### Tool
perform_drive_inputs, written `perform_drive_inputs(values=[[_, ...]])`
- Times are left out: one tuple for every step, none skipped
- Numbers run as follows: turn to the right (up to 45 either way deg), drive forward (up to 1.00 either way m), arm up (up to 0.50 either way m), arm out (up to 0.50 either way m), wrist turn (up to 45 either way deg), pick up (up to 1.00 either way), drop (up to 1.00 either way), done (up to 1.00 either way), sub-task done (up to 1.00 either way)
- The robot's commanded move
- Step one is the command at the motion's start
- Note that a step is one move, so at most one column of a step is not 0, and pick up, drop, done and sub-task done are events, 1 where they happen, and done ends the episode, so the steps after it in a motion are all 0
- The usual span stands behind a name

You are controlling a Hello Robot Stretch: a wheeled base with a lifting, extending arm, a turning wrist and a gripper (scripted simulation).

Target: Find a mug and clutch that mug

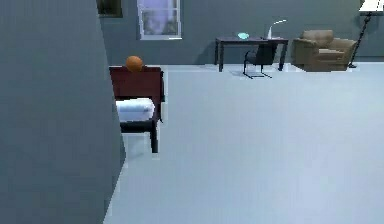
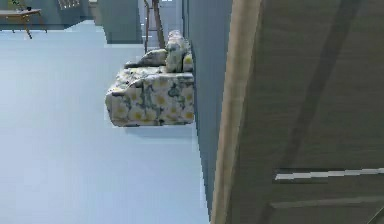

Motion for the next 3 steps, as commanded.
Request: perform_drive_inputs(values=[[45.0,0.0,0.0,0.0,0.0,0.0,0.0,0.0,0.0],[0.0,1.0,0.0,0.0,0.0,0.0,0.0,0.0,0.0],[3.0,0.0,0.0,0.0,0.0,0.0,0.0,0.0,0.0]])
